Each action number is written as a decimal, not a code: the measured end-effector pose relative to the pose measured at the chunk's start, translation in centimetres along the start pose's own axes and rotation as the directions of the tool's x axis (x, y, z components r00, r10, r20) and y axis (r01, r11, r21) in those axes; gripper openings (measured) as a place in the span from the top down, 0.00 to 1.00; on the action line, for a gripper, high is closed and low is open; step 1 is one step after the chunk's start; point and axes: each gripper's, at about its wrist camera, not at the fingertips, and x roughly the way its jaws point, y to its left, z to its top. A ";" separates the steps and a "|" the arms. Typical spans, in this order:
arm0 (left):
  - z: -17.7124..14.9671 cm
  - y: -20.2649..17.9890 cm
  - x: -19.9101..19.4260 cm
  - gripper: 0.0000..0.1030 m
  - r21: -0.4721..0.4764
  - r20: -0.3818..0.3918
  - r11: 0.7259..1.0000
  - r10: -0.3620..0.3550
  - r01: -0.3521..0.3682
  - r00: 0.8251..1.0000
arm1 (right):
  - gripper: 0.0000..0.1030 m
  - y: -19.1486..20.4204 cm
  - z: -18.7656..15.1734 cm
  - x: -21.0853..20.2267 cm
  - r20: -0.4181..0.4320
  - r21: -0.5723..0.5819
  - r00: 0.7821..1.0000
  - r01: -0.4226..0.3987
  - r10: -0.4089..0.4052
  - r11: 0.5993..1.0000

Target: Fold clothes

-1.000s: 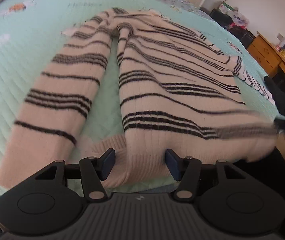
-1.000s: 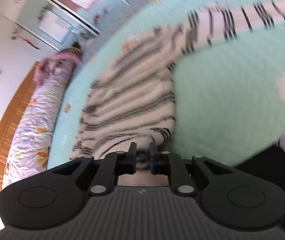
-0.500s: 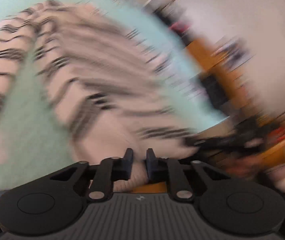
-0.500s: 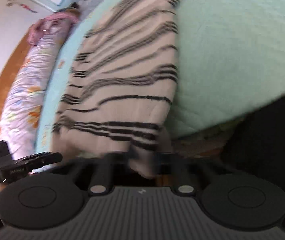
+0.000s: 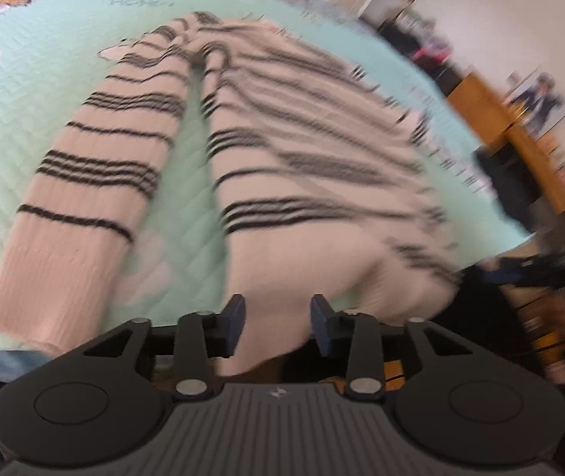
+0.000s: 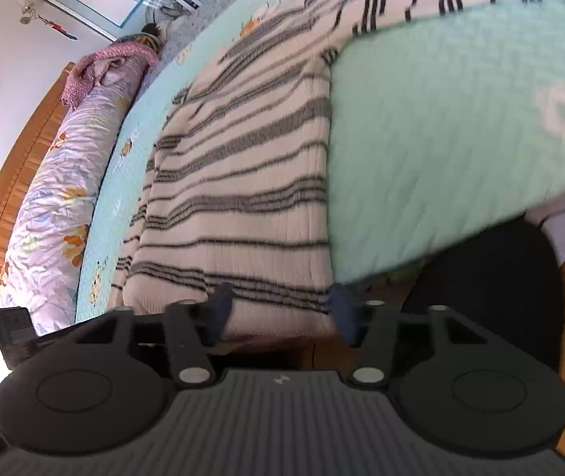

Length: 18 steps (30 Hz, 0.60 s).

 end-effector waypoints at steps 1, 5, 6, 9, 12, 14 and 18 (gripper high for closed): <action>0.4 0.1 0.6 0.53 0.007 -0.009 1.000 0.030 -0.030 1.000 | 0.41 0.4 -0.2 0.5 -0.013 -0.019 1.000 0.018 -0.018 1.000; 0.6 1.0 1.2 0.44 0.016 -0.028 0.998 0.060 -0.059 0.998 | 0.40 1.0 -1.0 2.7 -0.071 -0.089 0.991 0.103 -0.109 0.991; 0.7 0.8 1.6 0.43 0.013 -0.034 0.998 0.061 -0.061 0.998 | 0.40 1.4 -1.0 3.6 -0.080 -0.109 0.988 0.126 -0.135 0.986; 0.7 0.1 2.6 0.39 0.011 -0.046 0.997 0.073 -0.072 0.996 | 0.34 2.3 -1.5 5.3 -0.091 -0.159 0.982 0.150 -0.166 0.976; 0.3 -0.8 2.8 0.43 0.001 -0.040 1.000 0.030 -0.030 0.999 | 0.33 3.1 -1.8 7.2 -0.132 -0.193 0.974 0.157 -0.184 0.969; 0.1 -1.4 2.9 0.70 -0.014 -0.050 0.999 -0.046 0.046 0.998 | 0.72 3.0 -2.2 8.1 -0.170 -0.177 0.972 0.134 -0.164 0.975; -0.5 -2.5 2.1 0.94 -0.044 -0.044 0.987 -0.157 0.155 0.987 | 1.00 3.6 -2.8 7.2 -0.176 -0.195 0.978 0.080 -0.115 0.978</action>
